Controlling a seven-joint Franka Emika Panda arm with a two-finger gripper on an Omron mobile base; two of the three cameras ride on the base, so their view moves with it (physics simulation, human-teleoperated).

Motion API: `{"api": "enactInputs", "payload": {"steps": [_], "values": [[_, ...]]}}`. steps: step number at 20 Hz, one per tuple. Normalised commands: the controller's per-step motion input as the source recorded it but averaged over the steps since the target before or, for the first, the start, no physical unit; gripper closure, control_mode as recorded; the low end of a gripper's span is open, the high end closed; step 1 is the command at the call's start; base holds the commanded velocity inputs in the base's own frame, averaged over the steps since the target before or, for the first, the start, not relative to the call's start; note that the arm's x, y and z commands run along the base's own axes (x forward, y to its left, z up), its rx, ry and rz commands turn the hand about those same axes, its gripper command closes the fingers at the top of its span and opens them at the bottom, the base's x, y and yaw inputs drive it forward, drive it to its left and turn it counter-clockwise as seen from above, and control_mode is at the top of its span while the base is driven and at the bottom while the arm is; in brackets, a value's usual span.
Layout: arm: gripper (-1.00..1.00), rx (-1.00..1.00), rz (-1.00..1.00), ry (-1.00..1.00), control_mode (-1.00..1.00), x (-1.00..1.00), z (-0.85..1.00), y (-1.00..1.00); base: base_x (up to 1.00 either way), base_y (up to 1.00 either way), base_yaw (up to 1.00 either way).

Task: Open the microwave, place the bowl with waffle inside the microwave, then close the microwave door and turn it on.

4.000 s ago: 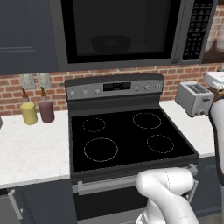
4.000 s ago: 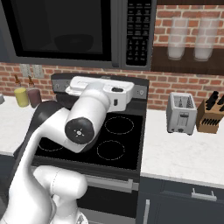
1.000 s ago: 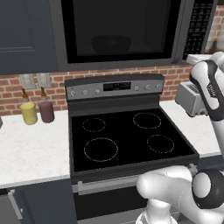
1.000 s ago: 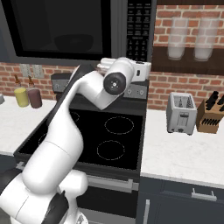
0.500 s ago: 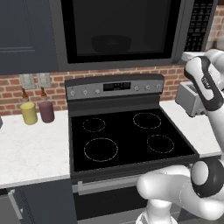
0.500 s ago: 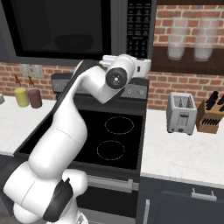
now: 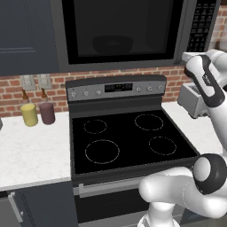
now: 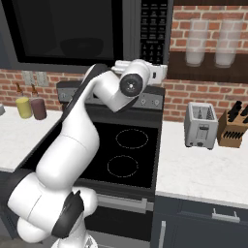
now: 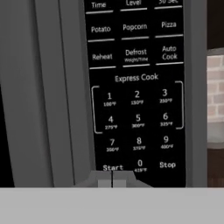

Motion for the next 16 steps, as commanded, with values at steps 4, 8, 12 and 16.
{"api": "enactInputs", "payload": {"steps": [4, 8, 12, 16], "values": [[1.0, 0.0, 0.0, 0.0, -1.0, 0.16, 0.0, 0.0, 0.0, 0.0, 0.0], [1.0, 0.0, 0.0, 0.0, -1.0, 0.18, 0.0, 0.0, 0.0, 0.0, 0.0], [1.0, 0.0, 0.0, 0.0, -1.0, 0.16, -0.02, 0.0, 0.0, 0.0, 0.0], [1.0, 0.0, 0.03, -0.01, -1.0, 0.13, -0.25, 0.0, 0.0, 0.0, 0.0]]}}
